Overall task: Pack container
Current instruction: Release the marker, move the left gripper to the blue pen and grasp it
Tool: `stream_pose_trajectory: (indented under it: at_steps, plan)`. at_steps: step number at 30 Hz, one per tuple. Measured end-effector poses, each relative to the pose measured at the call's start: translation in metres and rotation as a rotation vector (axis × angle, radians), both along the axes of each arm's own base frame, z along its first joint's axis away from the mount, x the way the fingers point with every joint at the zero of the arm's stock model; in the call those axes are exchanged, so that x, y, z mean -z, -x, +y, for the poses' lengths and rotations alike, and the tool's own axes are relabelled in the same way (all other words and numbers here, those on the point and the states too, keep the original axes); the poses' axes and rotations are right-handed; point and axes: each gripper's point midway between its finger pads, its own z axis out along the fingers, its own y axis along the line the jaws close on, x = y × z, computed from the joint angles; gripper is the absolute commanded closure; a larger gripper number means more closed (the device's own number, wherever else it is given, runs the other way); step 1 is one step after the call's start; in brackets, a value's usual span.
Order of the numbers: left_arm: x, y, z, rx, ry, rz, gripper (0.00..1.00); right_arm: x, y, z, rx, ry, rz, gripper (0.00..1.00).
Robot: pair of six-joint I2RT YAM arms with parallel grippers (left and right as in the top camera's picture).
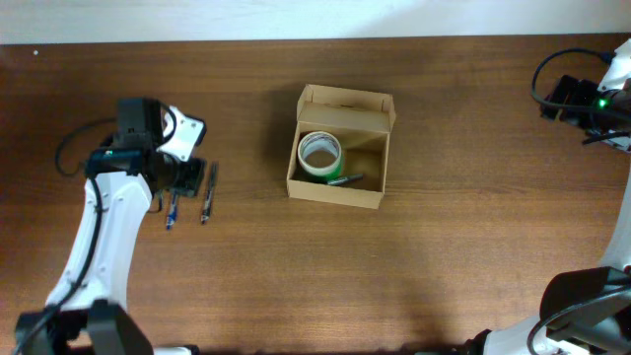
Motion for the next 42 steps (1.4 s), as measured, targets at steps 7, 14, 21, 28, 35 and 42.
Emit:
stream_pose_trajectory:
  at_steps: [7,14,21,28,35,42]
  plan:
    - [0.042,0.007,0.030,-0.166,0.023,0.128,0.44,0.000,0.000,0.000,-0.001,0.000,0.000,0.01]
    - [0.061,0.012,0.053,-0.266,0.036,0.181,0.44,0.000,0.000,0.000,0.000,0.000,0.000,0.01]
    - [0.081,0.002,0.057,-0.276,0.033,0.186,0.48,0.000,0.000,0.000,0.000,0.000,0.000,0.01]
    - [0.108,0.002,0.057,-0.284,0.033,0.240,0.56,0.000,0.000,0.000,0.000,0.000,0.000,0.01]
    - [0.124,0.004,0.058,-0.290,0.029,0.274,0.84,0.000,0.000,0.000,0.000,0.000,0.000,0.01]
    - [0.123,0.003,0.060,-0.291,0.023,0.274,0.98,0.000,0.000,0.000,0.000,-0.001,0.001,0.01]
